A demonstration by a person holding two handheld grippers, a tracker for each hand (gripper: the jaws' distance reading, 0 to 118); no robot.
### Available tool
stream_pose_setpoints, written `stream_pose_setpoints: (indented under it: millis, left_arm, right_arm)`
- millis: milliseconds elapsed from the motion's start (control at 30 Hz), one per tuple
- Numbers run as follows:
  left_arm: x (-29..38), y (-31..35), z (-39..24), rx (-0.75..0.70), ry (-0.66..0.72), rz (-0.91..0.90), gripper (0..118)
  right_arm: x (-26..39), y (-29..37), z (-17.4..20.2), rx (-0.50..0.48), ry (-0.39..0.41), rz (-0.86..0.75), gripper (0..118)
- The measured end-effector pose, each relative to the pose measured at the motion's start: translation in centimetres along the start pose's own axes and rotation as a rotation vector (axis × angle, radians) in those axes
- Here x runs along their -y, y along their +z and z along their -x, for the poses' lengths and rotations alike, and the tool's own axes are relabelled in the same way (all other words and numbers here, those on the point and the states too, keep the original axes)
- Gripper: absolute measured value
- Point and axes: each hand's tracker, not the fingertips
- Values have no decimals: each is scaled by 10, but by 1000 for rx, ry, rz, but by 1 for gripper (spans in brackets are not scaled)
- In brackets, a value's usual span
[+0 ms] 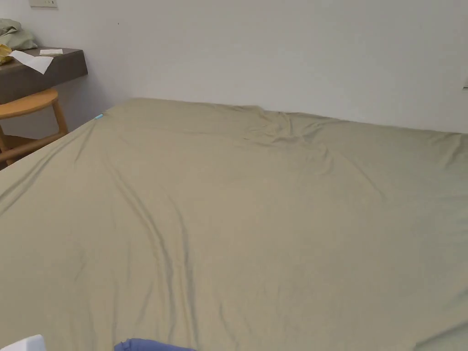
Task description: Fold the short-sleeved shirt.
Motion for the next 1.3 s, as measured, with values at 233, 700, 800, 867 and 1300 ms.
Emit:
stream_pose_setpoints:
  millis: [233,700,800,867,1300]
  left_arm:
    - [-21,-60,57,205,267,162,107]
    - [6,-101,30,455,209,268,74]
    - [8,-111,30,380,180,326,15]
    - [3,-98,32,391,217,270,15]
    - [-56,-15,38,179,142,94,12]
  right_arm:
    - [2,4,7,27,17,45,2]
    - [-8,-17,50,-57,99,97,2]
    - [-5,-21,51,-64,95,108,2]
    - [-4,-21,50,-54,82,113,2]
    - [4,-24,27,-46,4,107,2]
